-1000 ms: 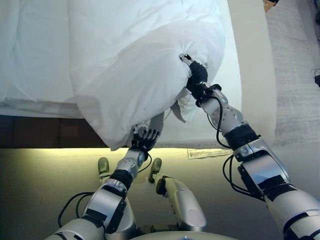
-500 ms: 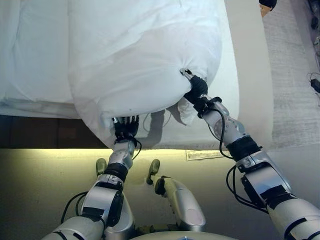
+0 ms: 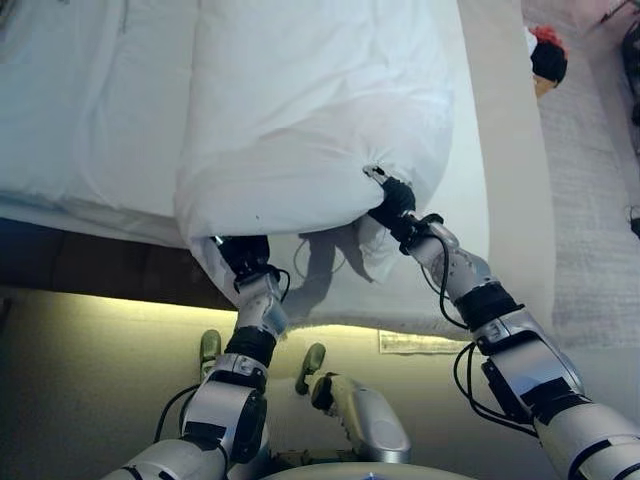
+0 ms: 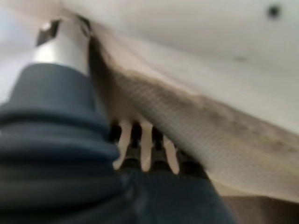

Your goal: Make the bed neatly

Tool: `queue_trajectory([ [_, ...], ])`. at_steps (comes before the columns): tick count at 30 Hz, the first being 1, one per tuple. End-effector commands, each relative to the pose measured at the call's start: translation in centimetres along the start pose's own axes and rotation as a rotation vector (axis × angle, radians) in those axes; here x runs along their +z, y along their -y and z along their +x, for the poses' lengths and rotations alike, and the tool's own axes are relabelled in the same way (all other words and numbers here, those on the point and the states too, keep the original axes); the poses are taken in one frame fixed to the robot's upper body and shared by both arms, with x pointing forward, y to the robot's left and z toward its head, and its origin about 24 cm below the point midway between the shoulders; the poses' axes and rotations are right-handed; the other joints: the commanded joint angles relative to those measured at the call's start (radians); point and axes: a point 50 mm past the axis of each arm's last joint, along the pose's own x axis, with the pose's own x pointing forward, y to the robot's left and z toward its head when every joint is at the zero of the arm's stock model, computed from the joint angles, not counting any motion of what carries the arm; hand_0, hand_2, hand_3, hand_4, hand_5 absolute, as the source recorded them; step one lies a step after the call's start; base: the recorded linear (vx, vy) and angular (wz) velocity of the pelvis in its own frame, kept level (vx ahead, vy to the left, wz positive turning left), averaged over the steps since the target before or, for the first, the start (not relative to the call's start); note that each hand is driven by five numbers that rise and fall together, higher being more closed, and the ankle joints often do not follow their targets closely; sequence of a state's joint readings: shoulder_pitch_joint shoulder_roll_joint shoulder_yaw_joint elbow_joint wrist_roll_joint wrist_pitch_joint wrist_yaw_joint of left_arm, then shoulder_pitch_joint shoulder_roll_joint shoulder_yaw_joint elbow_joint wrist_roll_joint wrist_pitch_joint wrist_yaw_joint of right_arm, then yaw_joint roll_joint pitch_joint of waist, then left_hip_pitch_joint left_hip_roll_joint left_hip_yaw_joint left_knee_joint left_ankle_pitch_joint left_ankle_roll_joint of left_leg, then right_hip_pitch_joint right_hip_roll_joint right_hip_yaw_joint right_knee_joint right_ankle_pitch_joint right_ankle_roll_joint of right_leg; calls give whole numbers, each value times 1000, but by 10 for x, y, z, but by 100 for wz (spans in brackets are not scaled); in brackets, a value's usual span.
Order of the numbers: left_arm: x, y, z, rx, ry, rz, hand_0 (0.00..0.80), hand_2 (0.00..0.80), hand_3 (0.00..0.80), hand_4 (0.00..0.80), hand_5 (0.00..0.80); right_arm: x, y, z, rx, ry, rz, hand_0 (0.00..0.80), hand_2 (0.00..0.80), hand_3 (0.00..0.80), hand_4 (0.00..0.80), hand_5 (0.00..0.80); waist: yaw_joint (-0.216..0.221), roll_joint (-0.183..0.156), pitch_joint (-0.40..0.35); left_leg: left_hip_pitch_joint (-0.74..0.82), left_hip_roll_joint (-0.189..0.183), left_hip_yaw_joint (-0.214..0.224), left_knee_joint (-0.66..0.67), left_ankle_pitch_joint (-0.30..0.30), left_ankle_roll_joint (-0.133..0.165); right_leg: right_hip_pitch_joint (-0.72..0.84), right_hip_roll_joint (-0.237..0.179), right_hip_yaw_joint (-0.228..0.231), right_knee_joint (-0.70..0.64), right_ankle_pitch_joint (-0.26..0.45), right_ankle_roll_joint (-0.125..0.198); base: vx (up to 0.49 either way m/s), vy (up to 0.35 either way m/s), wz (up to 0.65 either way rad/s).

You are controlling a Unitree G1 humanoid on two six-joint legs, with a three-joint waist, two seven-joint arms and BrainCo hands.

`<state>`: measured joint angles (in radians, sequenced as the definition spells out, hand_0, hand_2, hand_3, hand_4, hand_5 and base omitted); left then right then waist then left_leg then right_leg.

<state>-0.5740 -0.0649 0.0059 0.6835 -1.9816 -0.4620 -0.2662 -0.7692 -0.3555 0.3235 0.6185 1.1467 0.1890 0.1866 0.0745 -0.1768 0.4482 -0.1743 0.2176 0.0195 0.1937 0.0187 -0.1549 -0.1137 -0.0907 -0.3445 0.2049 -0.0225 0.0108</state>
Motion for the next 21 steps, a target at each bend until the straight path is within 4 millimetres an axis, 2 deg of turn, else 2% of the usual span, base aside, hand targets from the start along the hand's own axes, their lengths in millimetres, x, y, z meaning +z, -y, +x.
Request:
queue_trajectory([
  [1, 8, 14, -2, -114, 22, -9, 0, 0, 0, 0, 0, -14, 8, -8, 27, -57, -24, 292, 292, 292, 292, 292, 36, 24, -174, 62, -9, 0, 5, -69, 15, 102, -69, 5, -26, -60, 83, 207, 61, 11],
  [2, 13, 12, -3, -105, 36, -7, 0, 0, 0, 0, 0, -21, 12, -11, 0, -91, -27, 0, 0, 0, 0, 0, 38, 27, -184, 75, -10, 0, -1, -69, 15, 114, -70, 4, -30, -61, 83, 206, 62, 11],
  [5, 33, 4, -6, -84, 83, 5, 0, 0, 0, 0, 0, -55, 23, -25, -44, -213, -7, 0, 0, 0, 0, 0, 44, 34, -225, 116, -16, -1, -21, -62, 19, 150, -72, 3, -42, -59, 82, 252, 74, 10],
  [8, 64, -5, -11, -53, 134, 24, 0, 0, 0, 0, 0, -101, 34, -51, -69, -357, 29, 0, 0, 0, 0, 0, 47, 43, -273, 169, -22, 2, -32, -67, 21, 195, -74, 2, -43, -67, 82, 285, 78, 8],
  [9, 68, -7, -13, -46, 137, 30, 0, 0, 0, 0, 0, -108, 35, -56, -71, -377, 35, 0, 0, 0, 0, 0, 48, 43, -279, 181, -22, 3, -37, -68, 22, 204, -74, 2, -46, -69, 83, 293, 102, 6],
  [11, 92, -17, -21, -20, 159, 44, 0, 0, 0, 0, 0, -142, 46, -87, -77, -479, 68, 0, 0, 0, 0, 0, 45, 52, -305, 225, -28, 9, -52, -73, 27, 237, -76, 4, -50, -74, 87, 235, 111, 2],
  [13, 105, -24, -28, 2, 162, 56, 0, 0, 0, 0, 0, -161, 50, -106, -83, -546, 83, 0, 0, 0, 0, 0, 43, 59, -320, 252, -33, 15, -66, -75, 31, 258, -77, 7, -59, -75, 91, 141, 115, -1],
  [14, 116, -28, -33, 7, 164, 63, 0, 0, 0, 0, 0, -174, 54, -124, -92, -591, 91, 0, 0, 0, 0, 0, 39, 67, -329, 267, -38, 18, -77, -76, 34, 269, -81, 9, -65, -75, 94, 94, 111, -3],
  [15, 119, -30, -35, 12, 166, 67, 0, 0, 0, 0, 0, -178, 54, -129, -94, -602, 93, 0, 0, 0, 0, 0, 39, 68, -334, 273, -40, 20, -82, -75, 35, 273, -82, 10, -69, -75, 95, 103, 157, -7],
  [17, 146, -37, -45, 34, 188, 87, 0, 0, 0, 0, 0, -200, 64, -165, -127, -684, 115, 0, 0, 0, 0, 0, 30, 85, -351, 292, -50, 29, -93, -75, 38, 289, -91, 18, -82, -74, 100, 93, 167, -8],
  [21, 179, -40, -54, 62, 228, 120, 0, 0, 0, 0, 0, -217, 77, -198, -224, -775, 163, 0, 0, 0, 0, 0, 19, 105, -359, 307, -61, 37, -95, -77, 43, 304, -101, 24, -92, -71, 105, 51, 151, -8],
])
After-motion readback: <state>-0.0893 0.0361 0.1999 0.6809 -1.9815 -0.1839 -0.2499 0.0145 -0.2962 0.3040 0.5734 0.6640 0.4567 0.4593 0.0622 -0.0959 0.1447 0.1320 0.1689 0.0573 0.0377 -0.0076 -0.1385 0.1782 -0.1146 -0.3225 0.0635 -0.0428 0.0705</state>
